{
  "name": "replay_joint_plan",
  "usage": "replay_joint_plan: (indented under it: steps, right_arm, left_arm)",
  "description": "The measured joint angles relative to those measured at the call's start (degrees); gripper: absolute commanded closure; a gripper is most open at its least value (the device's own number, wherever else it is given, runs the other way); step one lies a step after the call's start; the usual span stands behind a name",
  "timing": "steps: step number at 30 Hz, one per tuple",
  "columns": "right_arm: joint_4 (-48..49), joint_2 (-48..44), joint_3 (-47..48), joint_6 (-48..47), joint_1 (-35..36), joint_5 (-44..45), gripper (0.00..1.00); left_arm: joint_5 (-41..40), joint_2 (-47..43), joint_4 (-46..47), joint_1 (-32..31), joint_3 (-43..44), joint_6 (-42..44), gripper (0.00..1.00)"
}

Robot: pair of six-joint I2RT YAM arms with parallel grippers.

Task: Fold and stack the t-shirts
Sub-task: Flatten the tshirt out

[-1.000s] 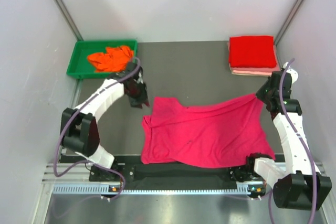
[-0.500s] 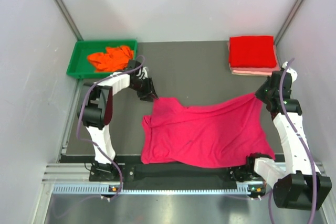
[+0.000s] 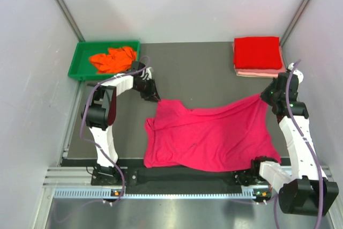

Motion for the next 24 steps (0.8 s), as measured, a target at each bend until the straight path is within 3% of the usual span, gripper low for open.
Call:
replay_joint_plan:
  steps: [2,6,11,24]
  right_arm:
    - [0.1,-0.1,0.0,0.0,0.0,0.0,1.0]
    - [0.2,-0.1,0.0,0.0,0.0,0.0,1.0]
    - [0.3,-0.1,0.0,0.0,0.0,-0.1,1.0]
    - [2.9,-1.1,-3.3,0.1,0.0,-1.6,1.0]
  left_arm:
    - [0.1,0.1,0.2,0.0,-0.1,0.2,0.8]
    - [0.6,0.2,0.9,0.0,-0.5,0.5,1.0]
    - [1.0,1.0,-0.3,0.0,0.8,0.8,1.0]
    - [-7.2,-1.4,-4.7,0.0,3.6,1.1,1.0]
